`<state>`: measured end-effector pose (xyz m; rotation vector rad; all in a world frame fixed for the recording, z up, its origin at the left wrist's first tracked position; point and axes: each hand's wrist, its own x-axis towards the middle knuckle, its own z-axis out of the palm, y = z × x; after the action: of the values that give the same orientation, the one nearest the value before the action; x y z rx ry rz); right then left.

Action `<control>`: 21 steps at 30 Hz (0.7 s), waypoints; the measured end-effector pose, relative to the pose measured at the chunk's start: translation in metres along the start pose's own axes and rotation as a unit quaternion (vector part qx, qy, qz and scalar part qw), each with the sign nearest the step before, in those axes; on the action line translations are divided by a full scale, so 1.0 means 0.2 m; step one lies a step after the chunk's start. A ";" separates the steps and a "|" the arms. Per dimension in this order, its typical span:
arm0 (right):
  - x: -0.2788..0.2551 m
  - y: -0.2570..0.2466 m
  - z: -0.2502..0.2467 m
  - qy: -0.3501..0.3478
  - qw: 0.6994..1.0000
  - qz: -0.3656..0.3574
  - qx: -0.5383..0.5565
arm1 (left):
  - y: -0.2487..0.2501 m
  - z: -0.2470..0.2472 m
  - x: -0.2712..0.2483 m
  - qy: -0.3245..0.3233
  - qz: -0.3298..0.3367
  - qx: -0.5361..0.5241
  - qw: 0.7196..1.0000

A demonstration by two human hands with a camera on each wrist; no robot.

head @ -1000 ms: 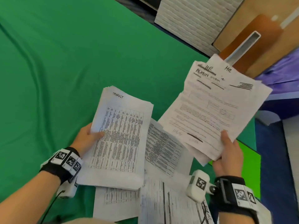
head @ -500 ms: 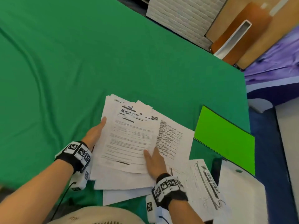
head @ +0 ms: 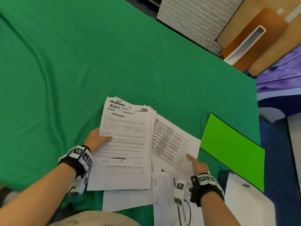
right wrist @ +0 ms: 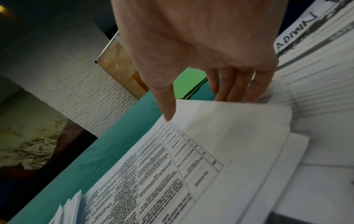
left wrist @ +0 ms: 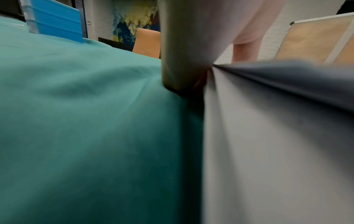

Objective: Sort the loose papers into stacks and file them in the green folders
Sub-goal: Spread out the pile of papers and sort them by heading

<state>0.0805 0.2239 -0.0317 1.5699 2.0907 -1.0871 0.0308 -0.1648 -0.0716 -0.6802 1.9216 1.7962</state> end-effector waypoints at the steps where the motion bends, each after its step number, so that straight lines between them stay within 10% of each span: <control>1: 0.02 -0.02 0.00 -0.008 1.000 -0.004 -0.003 | 0.00 0.00 0.01 0.000 -0.003 -0.001 1.000; 8: 0.10 0.00 0.01 0.037 0.998 0.001 -0.058 | 0.00 0.01 0.01 -0.005 0.002 -0.004 1.000; 13: 0.07 0.00 -0.01 -0.088 0.992 -0.078 0.044 | 0.01 0.01 0.00 -0.006 -0.005 0.005 1.000; 21: -0.22 -0.10 -0.22 0.088 0.939 -0.282 0.180 | 0.05 0.04 -0.06 -0.001 0.024 -0.003 1.000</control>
<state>0.0867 0.2230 0.0340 1.2633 2.6798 -1.6489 0.0349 -0.1549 -0.0571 -0.6389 1.9478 1.8308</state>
